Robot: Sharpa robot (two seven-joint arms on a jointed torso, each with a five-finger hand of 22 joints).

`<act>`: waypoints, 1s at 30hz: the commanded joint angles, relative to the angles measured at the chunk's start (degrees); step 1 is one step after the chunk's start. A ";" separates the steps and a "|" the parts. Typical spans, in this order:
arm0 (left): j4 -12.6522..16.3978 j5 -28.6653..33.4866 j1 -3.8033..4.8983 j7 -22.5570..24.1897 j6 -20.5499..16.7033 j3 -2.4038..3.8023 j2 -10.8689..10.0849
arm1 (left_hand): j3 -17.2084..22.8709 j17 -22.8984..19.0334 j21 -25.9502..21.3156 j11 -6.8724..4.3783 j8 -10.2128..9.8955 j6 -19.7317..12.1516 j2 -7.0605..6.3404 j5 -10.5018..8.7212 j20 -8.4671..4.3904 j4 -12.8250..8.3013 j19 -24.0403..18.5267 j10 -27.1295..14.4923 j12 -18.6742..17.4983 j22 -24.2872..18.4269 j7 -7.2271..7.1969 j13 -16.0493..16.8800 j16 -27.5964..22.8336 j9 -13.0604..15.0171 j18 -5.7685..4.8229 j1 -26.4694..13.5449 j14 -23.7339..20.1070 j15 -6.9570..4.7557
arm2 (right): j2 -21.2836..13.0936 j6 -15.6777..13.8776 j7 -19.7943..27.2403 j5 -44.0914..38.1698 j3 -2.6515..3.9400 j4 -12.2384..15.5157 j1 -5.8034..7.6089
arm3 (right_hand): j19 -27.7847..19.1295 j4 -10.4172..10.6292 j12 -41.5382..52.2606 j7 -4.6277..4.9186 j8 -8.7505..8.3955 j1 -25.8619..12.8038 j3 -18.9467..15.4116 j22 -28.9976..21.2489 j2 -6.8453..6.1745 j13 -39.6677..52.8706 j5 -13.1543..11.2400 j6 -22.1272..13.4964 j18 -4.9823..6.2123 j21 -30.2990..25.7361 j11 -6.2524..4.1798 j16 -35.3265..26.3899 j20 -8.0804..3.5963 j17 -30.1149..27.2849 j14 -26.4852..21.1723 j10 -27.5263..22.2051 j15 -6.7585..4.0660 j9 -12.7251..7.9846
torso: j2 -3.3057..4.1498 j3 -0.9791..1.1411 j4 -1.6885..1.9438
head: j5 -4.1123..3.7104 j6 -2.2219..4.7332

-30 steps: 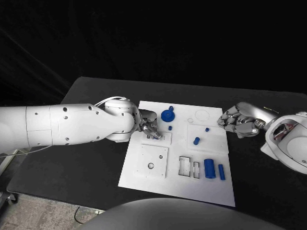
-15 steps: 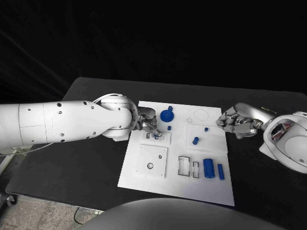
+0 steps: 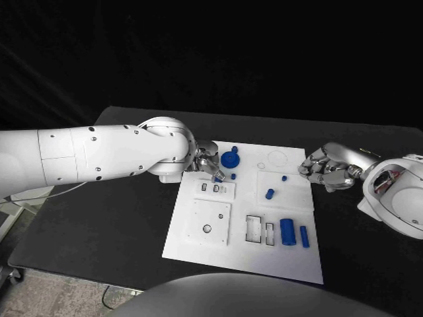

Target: Assemble the parts on the task board

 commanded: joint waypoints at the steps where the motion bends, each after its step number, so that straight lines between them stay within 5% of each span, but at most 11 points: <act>1: -1.07 -0.73 0.14 -0.03 6.22 0.00 0.74 | 2.62 13.58 0.13 -0.24 0.31 1.29 -0.08 -0.34 -0.17 -2.13 6.05 2.65 -0.03 15.07 -0.99 12.86 0.11 0.09 -0.85 -0.70 5.15 -0.27 | -0.03 0.43 -0.48 -0.21 0.01 -0.06 -0.04 | 0.45 -0.06 -0.31 0.15 -0.37 0.48 0.37 -0.05 -0.01 -0.06 0.28 -0.44 0.66 -0.32 0.00 -0.28 0.14 0.09 0.44 0.51 0.06 0.09 | 0.03 -0.04 0.01 | 0.00 0.01; 13: -2.60 -5.67 0.25 -0.74 12.18 -0.01 1.50 | 2.88 13.29 0.13 -0.32 0.03 1.72 -0.23 -2.46 -0.23 -2.09 6.05 2.54 -0.21 15.07 -1.10 12.78 -0.64 0.19 -0.85 -1.48 5.00 -0.33 | 0.16 0.55 -0.56 -0.21 -0.01 -0.18 -0.10 | 0.44 -0.07 -0.32 0.15 -0.38 0.49 0.38 -0.06 -0.01 -0.07 0.27 -0.45 0.66 -0.33 0.01 -0.29 0.14 0.08 0.43 0.50 0.06 0.09 | -0.04 -0.03 0.05 | 0.25 0.01; 30: -2.48 -6.34 -0.38 -0.71 8.59 -0.03 2.30 | 3.10 13.23 0.13 -0.30 -0.14 1.80 0.12 -3.09 -0.22 -1.86 6.05 1.83 -1.07 15.07 -1.08 12.29 -0.80 0.23 -0.85 -1.81 4.96 -0.30 | 0.11 0.79 -0.88 -0.21 -0.02 -0.05 -0.13 | 0.43 -0.15 -0.45 0.18 -0.38 0.53 0.44 -0.08 -0.05 -0.18 0.28 -0.45 0.65 -0.39 0.06 -0.36 0.15 0.08 0.40 0.44 0.09 0.12 | 0.06 -0.07 0.00 | 0.55 0.01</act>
